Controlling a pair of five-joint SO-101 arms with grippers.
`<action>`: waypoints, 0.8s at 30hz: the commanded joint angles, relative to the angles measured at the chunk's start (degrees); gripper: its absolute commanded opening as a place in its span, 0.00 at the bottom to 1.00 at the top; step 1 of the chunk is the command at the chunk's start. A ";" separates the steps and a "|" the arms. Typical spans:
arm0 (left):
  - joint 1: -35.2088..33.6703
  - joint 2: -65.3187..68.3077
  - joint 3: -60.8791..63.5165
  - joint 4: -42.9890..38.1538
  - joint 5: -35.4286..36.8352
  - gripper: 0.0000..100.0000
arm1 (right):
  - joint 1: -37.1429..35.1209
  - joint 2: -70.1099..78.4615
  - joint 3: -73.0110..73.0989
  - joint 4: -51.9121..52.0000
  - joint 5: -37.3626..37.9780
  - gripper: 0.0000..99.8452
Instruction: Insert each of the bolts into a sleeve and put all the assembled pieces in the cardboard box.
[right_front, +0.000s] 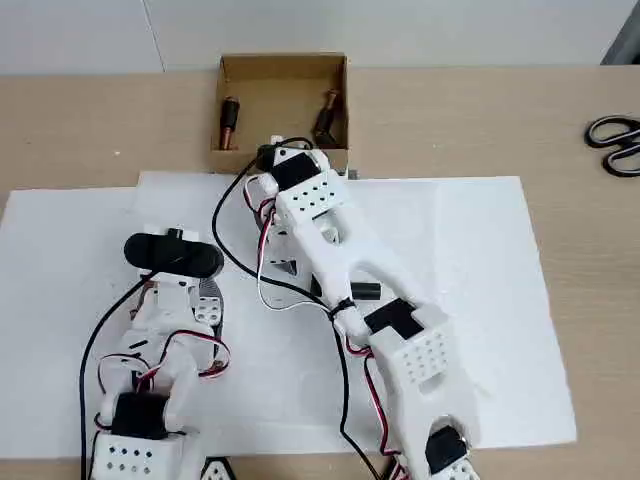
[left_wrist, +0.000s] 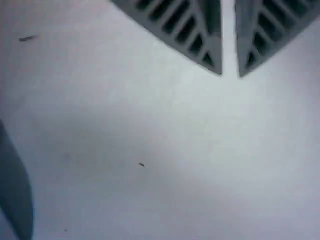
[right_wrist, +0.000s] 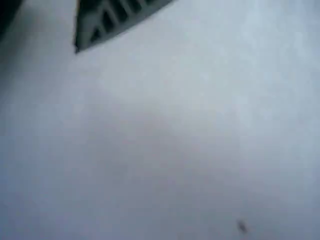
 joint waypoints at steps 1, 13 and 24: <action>-0.18 -0.70 -0.40 -1.05 0.09 0.01 | -0.31 0.40 -0.26 -1.36 -0.09 0.23; -0.18 -0.70 -0.31 -1.05 0.09 0.01 | -0.31 4.53 -0.26 -1.71 0.00 0.11; -0.18 -0.70 -0.31 -1.05 -0.09 0.01 | -0.75 4.35 -0.26 -1.01 1.32 0.23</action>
